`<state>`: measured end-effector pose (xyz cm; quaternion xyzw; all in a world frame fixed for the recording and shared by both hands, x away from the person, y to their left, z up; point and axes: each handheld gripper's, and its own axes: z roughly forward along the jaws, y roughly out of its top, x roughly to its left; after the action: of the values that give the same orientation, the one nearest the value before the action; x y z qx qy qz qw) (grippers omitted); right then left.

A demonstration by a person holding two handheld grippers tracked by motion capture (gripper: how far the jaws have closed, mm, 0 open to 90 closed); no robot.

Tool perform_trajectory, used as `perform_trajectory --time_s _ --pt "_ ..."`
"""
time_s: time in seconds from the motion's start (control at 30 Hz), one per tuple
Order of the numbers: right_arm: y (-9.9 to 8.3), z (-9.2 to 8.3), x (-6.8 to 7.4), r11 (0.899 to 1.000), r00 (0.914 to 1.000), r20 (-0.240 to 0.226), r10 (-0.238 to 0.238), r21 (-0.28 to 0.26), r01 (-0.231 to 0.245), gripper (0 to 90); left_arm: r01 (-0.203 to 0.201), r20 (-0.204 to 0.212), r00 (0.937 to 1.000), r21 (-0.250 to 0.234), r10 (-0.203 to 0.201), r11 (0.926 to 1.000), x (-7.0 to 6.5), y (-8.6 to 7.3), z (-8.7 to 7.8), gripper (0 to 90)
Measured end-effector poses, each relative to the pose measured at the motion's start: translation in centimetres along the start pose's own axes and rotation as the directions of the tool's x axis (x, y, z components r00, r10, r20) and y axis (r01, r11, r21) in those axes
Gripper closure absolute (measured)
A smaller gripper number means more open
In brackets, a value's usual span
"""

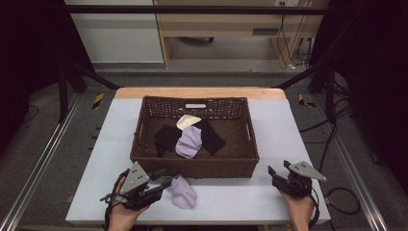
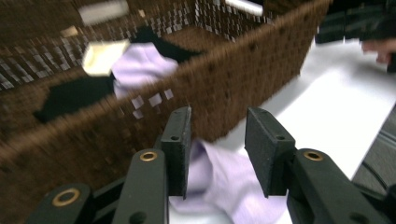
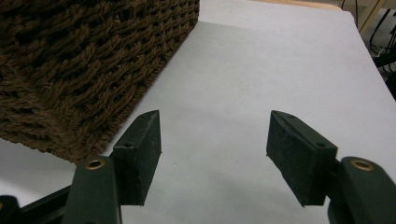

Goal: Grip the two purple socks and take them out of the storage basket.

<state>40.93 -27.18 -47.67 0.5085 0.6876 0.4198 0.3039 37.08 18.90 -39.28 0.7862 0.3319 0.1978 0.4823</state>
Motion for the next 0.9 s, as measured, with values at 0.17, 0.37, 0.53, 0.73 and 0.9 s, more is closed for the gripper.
perform_trajectory --time_s 0.17,0.37,0.53,0.73,0.9 --pt "0.1 0.1 -0.1 1.000 1.0000 0.003 -0.003 -0.001 0.003 35.5 -0.009 -0.020 0.9998 -0.034 0.008 0.9994 0.7 2.3 0.0 57.8" --pt "0.2 0.0 -0.1 1.000 1.0000 0.005 0.000 -0.007 0.000 34.8 -0.003 -0.043 0.9991 -0.061 0.001 0.9982 2.0 5.2 0.8 56.8" --pt "0.2 0.0 -0.3 1.000 1.0000 0.009 -0.003 -0.014 0.003 34.8 0.009 -0.057 0.9983 -0.074 -0.013 0.9972 3.4 7.2 2.0 56.8" --pt "0.3 0.1 -0.3 1.000 1.0000 0.009 -0.003 -0.013 0.003 34.8 0.022 -0.093 0.9952 -0.066 -0.028 0.9975 4.7 9.4 3.8 54.7" --pt "0.3 0.1 -0.3 1.000 0.9998 0.014 -0.012 -0.015 0.012 35.0 0.016 -0.137 0.9903 -0.052 -0.023 0.9985 5.8 10.8 5.5 52.6"
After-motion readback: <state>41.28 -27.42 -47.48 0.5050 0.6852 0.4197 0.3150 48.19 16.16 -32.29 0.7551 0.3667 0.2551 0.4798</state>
